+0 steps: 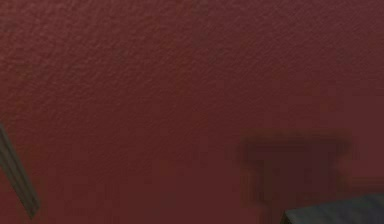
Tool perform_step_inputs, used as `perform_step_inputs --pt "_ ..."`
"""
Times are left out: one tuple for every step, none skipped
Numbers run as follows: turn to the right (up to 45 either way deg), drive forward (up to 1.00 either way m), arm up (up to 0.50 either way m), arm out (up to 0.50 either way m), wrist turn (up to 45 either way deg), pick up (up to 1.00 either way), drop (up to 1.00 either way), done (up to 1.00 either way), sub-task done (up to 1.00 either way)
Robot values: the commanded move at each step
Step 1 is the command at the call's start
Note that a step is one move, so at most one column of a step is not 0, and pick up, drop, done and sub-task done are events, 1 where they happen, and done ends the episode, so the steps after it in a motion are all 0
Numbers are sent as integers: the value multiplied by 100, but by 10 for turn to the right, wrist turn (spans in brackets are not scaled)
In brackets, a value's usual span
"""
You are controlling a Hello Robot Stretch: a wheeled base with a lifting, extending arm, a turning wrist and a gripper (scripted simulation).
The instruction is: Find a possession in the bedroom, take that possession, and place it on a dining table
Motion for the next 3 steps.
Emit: perform_step_inputs --pt "-450 0 0 0 0 0 0 0 0" --pt "-450 0 0 0 0 0 0 0 0" --pt "-450 0 0 0 0 0 0 0 0"
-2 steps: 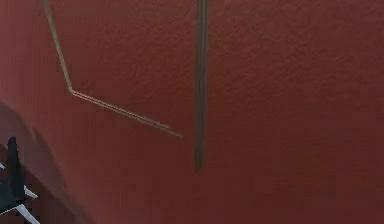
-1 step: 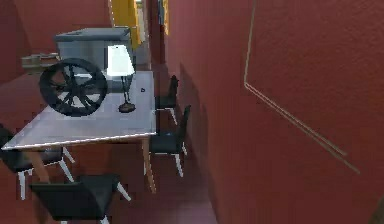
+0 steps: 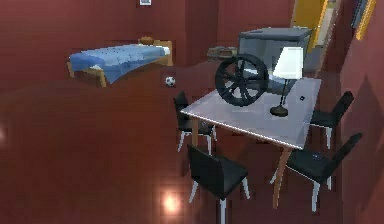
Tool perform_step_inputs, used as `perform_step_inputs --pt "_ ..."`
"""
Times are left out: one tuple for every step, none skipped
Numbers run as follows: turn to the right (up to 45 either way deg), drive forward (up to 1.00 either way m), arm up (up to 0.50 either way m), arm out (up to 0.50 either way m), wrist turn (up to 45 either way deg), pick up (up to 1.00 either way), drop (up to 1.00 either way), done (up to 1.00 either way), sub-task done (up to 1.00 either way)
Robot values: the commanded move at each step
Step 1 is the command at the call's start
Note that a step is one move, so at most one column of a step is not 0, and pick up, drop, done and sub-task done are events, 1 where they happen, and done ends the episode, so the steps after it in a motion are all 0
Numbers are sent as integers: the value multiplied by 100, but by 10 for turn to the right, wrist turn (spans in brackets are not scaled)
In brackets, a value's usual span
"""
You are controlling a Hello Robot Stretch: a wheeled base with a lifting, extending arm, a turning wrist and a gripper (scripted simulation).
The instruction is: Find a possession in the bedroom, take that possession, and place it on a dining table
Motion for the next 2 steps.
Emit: perform_step_inputs --pt "-150 0 0 0 0 0 0 0 0" --pt "0 35 0 0 0 0 0 0 0"
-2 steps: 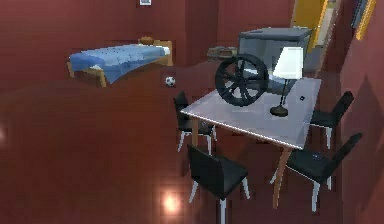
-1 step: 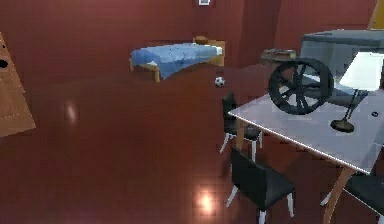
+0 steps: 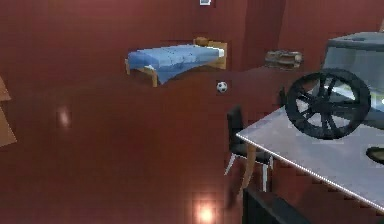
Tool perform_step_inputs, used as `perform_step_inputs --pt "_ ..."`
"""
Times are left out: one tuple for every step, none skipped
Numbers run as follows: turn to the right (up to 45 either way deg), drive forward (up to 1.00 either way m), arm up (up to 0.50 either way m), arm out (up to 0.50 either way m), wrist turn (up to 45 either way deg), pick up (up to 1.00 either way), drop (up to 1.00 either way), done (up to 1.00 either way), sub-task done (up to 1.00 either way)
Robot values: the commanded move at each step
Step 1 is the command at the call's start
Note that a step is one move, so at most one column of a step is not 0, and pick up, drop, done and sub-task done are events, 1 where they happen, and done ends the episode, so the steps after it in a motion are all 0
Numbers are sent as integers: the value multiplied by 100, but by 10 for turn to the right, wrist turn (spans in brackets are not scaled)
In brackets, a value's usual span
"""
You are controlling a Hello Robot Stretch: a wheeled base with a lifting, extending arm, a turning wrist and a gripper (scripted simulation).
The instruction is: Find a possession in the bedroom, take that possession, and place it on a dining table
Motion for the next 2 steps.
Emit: perform_step_inputs --pt "-180 0 0 0 0 0 0 0 0" --pt "0 90 0 0 0 0 0 0 0"
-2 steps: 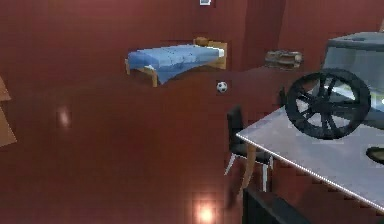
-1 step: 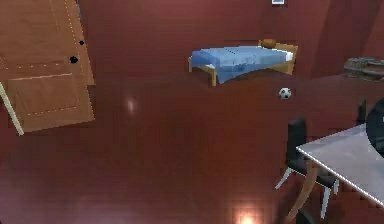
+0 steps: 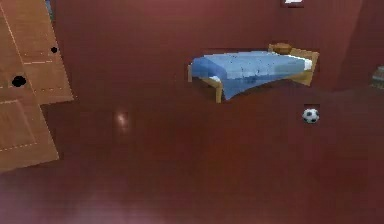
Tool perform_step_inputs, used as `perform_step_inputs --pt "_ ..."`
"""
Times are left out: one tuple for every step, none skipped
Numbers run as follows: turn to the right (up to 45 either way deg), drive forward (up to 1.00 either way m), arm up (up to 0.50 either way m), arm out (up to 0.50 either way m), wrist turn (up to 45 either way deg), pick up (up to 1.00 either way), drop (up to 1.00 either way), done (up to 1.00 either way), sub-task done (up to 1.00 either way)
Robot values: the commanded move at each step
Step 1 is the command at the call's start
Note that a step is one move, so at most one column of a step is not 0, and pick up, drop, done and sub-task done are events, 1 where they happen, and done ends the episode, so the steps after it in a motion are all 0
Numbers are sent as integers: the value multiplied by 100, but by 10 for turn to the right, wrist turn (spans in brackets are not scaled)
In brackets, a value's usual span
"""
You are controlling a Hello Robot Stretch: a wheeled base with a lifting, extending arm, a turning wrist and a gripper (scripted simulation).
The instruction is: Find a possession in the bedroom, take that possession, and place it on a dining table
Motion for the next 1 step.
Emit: perform_step_inputs --pt "120 0 0 0 0 0 0 0 0"
